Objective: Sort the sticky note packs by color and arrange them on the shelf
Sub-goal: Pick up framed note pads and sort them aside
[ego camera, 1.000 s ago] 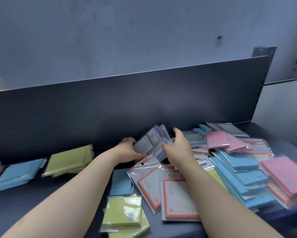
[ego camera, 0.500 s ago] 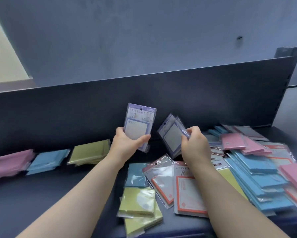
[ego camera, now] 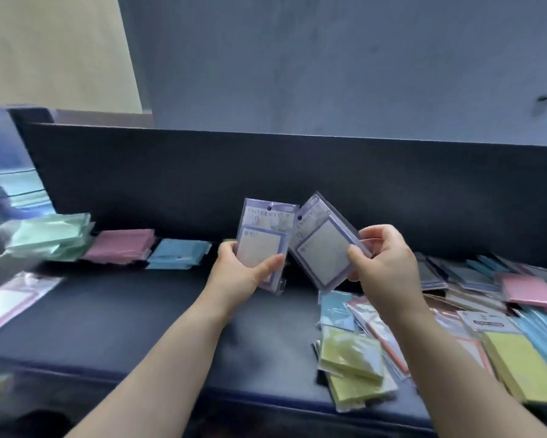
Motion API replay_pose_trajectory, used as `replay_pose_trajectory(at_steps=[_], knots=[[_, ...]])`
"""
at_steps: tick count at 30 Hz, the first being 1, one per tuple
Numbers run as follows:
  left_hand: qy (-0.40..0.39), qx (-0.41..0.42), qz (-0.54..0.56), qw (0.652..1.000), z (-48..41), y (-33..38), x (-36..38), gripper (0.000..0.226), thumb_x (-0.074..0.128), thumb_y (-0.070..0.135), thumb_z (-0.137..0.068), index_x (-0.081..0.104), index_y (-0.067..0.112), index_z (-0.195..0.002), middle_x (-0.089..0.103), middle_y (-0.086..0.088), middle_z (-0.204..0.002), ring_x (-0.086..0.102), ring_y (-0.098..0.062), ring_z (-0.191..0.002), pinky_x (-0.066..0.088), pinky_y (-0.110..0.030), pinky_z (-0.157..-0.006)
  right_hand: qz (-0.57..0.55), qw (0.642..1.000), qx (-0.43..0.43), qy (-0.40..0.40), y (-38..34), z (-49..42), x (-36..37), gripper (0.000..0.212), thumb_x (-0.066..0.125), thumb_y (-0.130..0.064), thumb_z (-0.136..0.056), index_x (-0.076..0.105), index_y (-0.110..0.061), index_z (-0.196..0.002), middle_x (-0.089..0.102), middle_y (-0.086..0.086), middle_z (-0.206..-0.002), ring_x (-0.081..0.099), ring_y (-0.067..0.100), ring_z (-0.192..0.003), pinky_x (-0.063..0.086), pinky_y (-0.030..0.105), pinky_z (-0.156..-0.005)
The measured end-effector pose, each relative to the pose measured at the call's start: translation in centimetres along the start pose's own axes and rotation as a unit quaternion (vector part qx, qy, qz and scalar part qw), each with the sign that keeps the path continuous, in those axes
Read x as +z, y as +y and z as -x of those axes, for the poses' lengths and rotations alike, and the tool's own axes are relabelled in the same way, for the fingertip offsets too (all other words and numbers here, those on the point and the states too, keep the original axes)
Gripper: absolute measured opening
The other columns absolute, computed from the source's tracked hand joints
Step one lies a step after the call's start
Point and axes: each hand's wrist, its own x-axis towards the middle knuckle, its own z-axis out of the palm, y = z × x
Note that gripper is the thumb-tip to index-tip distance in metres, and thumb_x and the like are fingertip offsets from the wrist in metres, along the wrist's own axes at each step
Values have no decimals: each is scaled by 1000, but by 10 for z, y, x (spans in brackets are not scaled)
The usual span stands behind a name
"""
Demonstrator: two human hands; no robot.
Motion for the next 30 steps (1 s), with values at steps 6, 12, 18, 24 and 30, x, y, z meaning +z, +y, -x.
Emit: replay_pose_trajectory(at_steps=[6,12,18,24,30], knots=[[31,-4,-128,991,15,-29,-102,78,82,52,-61,33,27,-116,54,9,-115,56,-10,-102,48,-27,-85,-95,986,64,-117,-38,40,86,42,50,2,-85,52,-35,-104,64,11,-87,63,24,-72,53,33,-55],[74,-12,-278,958,26,-58,-200,87,76,67,-55,34,27,-119,51,5,-120,54,-20,-110,48,-38,-90,-113,965,122,-204,-75,82,170,45,38,6,-90,61,-28,-110,64,-3,-105,61,14,-74,51,24,-53],[97,-23,-299,949,26,-82,-277,95,73,70,-57,29,25,-129,51,3,-128,52,-20,-117,46,-39,-95,-139,956,159,-206,-95,119,243,40,35,5,-94,60,-23,-107,61,2,-108,58,14,-72,50,25,-54],[81,-41,-248,964,21,-92,-322,103,66,76,-55,24,26,-134,50,0,-132,52,-23,-118,47,-41,-95,-72,954,144,-253,-110,145,302,37,38,-1,-96,53,-33,-106,56,0,-119,64,22,-81,56,34,-62],[43,-69,-327,941,14,-87,-324,102,52,86,-57,24,24,-133,53,-1,-132,54,-25,-117,46,-39,-90,195,929,57,-309,-113,151,315,25,49,-28,-94,53,-26,-119,59,-10,-104,57,7,-81,45,21,-67]])
